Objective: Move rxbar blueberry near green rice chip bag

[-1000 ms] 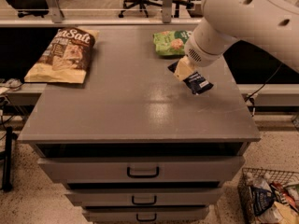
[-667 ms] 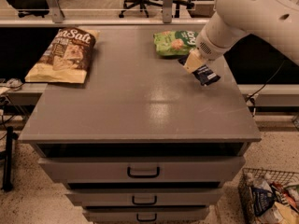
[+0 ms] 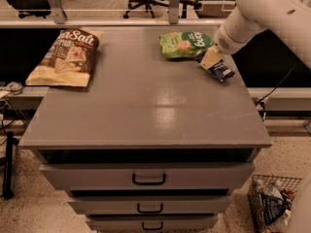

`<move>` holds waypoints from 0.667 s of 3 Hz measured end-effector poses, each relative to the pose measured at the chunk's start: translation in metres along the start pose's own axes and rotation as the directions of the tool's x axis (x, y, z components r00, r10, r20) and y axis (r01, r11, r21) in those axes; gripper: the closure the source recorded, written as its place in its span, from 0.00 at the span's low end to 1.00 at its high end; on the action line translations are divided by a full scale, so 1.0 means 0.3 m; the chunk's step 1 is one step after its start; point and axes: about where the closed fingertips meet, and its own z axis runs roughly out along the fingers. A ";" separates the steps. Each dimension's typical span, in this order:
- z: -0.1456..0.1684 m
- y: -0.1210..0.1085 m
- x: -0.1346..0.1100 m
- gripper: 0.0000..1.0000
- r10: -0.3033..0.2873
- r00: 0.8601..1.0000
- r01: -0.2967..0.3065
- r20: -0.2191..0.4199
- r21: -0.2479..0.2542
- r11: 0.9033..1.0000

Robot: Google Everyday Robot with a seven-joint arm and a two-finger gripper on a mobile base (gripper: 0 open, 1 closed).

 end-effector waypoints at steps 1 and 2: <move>0.017 -0.038 0.013 0.59 -0.026 1.000 0.026 -0.013 -0.011 1.000; 0.021 -0.064 0.030 0.35 -0.036 0.999 0.035 -0.024 -0.010 0.999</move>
Offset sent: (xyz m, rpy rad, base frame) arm 0.0140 -0.0315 0.0011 -0.0455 0.0130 0.0267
